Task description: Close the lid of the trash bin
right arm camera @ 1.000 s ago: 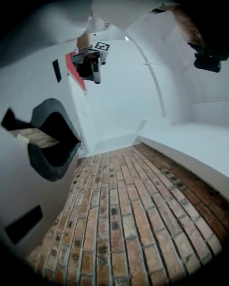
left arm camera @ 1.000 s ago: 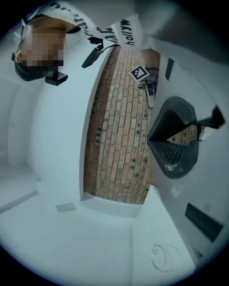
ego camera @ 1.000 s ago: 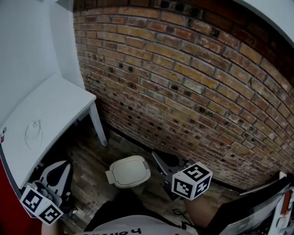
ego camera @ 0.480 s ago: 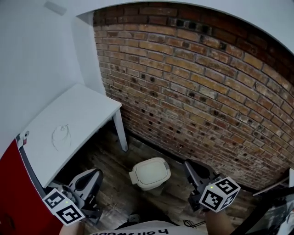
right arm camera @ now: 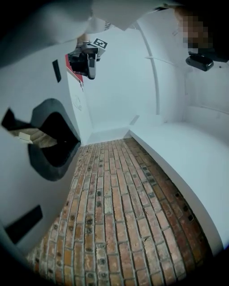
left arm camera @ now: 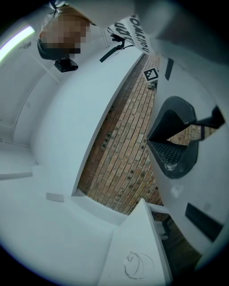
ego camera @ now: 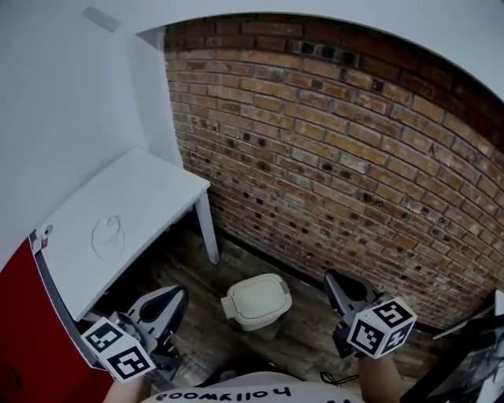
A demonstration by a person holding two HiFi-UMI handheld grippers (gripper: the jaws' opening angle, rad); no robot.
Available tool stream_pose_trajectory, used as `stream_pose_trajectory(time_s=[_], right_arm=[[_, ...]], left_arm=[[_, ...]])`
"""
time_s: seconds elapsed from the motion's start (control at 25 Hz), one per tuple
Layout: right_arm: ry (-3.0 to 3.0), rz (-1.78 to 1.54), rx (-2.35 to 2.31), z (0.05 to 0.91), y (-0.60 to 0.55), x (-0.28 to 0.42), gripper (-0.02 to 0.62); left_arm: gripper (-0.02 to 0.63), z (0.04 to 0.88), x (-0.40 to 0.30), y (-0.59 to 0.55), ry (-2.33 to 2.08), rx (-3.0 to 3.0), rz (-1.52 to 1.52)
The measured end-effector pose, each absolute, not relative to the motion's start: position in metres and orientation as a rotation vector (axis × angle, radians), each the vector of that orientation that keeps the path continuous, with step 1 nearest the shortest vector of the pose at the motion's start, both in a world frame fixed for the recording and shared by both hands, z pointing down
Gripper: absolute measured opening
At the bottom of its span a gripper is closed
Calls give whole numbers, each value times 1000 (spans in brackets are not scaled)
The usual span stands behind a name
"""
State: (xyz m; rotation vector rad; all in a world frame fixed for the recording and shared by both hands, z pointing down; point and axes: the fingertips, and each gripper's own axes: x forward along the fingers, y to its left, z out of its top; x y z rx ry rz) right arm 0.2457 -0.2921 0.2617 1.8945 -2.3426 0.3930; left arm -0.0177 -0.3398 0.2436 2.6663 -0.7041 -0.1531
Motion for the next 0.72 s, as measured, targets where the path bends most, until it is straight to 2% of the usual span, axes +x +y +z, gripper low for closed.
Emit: stream_pose_trajectory(time_s=[0.72], right_arm=[[-2276, 341, 1965, 250, -313, 275, 9]], left_arm=[[6, 229, -2, -366, -710, 2680, -195]])
